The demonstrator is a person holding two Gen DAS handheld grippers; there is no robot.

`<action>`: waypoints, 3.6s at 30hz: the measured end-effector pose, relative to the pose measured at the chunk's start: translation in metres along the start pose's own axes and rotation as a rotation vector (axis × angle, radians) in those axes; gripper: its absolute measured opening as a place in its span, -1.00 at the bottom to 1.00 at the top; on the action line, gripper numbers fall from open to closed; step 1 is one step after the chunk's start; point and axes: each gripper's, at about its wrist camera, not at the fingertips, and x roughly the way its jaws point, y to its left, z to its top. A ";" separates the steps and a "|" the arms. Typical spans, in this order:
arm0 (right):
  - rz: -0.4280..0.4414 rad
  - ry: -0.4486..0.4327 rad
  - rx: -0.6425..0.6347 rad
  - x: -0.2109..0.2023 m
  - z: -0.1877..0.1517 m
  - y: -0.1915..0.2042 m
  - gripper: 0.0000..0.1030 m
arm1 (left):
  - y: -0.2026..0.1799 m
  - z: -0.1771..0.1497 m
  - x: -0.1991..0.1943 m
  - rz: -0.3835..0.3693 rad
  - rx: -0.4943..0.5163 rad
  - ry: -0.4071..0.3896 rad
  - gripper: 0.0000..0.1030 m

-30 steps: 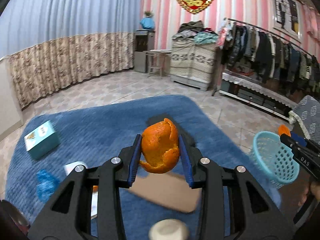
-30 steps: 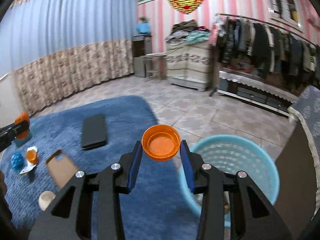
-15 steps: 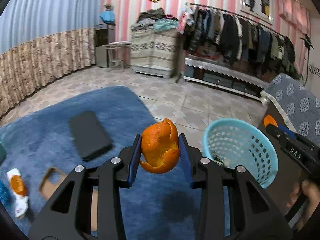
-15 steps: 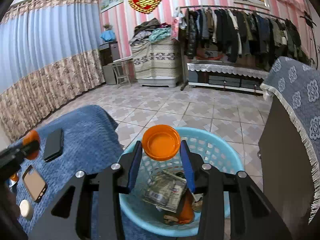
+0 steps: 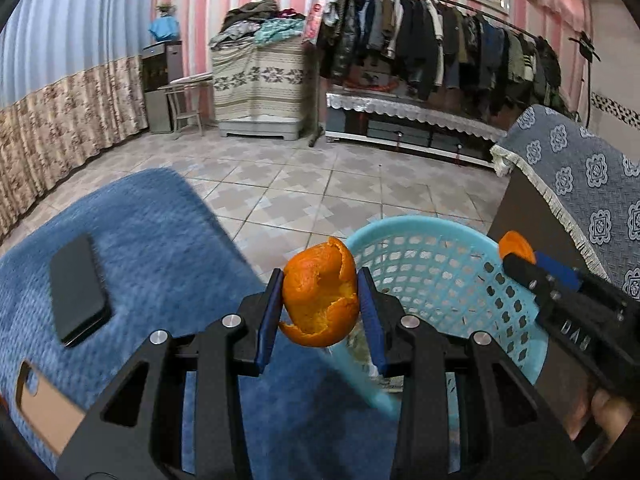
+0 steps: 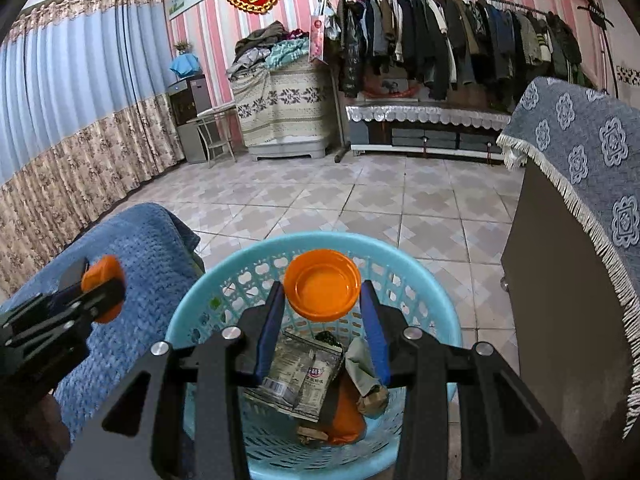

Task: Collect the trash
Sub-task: 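Carry the orange peel and cap in both tools over the blue basket, then open the left tool to drop the peel while the right tool releases the cap, then move both open tools back over the items on the rug, then grasp the blue plastic bag with the left tool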

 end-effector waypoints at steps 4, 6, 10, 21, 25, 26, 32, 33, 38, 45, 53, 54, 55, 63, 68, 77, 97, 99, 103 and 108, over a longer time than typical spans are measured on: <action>-0.022 0.022 0.018 0.008 -0.002 -0.012 -0.25 | -0.019 0.002 0.018 -0.023 0.039 0.025 -0.30; -0.034 0.022 0.038 0.009 -0.002 -0.019 -0.25 | -0.026 0.001 0.024 -0.031 0.057 0.031 -0.30; -0.051 0.025 0.052 0.012 -0.001 -0.029 -0.25 | -0.034 0.003 0.034 -0.050 0.061 0.035 -0.30; -0.059 0.025 0.059 0.012 -0.003 -0.034 -0.25 | -0.050 0.014 0.051 -0.097 0.110 0.048 -0.15; -0.053 0.024 0.059 0.010 -0.004 -0.030 -0.25 | -0.052 0.015 0.048 -0.080 0.117 0.027 0.39; -0.051 0.024 0.059 0.010 -0.005 -0.030 -0.25 | -0.050 0.016 0.047 -0.077 0.112 0.024 0.46; -0.043 0.036 0.052 0.014 -0.008 -0.025 -0.24 | -0.032 0.018 0.032 -0.019 0.092 -0.005 0.73; -0.041 0.036 0.051 0.014 -0.008 -0.023 -0.24 | -0.028 0.019 0.029 -0.009 0.087 -0.011 0.74; -0.019 0.038 0.029 0.017 -0.007 -0.010 -0.24 | -0.005 0.020 0.017 0.025 0.050 -0.023 0.82; -0.013 0.045 0.000 0.022 -0.010 0.008 -0.15 | 0.021 0.020 0.001 0.057 -0.007 -0.043 0.88; -0.052 0.032 -0.041 0.020 -0.009 0.016 0.61 | 0.039 0.016 -0.017 0.093 -0.049 -0.054 0.89; -0.061 0.033 -0.051 0.020 -0.009 0.019 0.68 | 0.041 0.015 -0.019 0.095 -0.052 -0.056 0.89; -0.061 0.032 -0.057 0.019 -0.009 0.021 0.71 | 0.045 0.014 -0.022 0.098 -0.054 -0.058 0.89; -0.052 0.008 -0.139 0.008 -0.011 0.050 0.83 | 0.071 0.007 -0.051 0.143 -0.084 -0.084 0.89; -0.035 -0.007 -0.144 -0.003 -0.014 0.063 0.85 | 0.094 -0.001 -0.076 0.170 -0.121 -0.094 0.89; 0.047 -0.005 -0.210 -0.014 -0.024 0.117 0.91 | 0.150 -0.025 -0.130 0.251 -0.208 -0.118 0.89; 0.338 -0.008 -0.306 -0.058 -0.058 0.240 0.91 | 0.294 -0.135 -0.227 0.526 -0.393 -0.034 0.89; 0.345 0.003 -0.332 -0.058 -0.062 0.250 0.91 | 0.308 -0.145 -0.228 0.554 -0.421 -0.019 0.89; 0.359 0.023 -0.359 -0.057 -0.068 0.265 0.91 | 0.328 -0.160 -0.230 0.594 -0.456 0.013 0.89; 0.367 0.079 -0.416 -0.053 -0.078 0.283 0.91 | 0.353 -0.171 -0.228 0.612 -0.505 0.022 0.89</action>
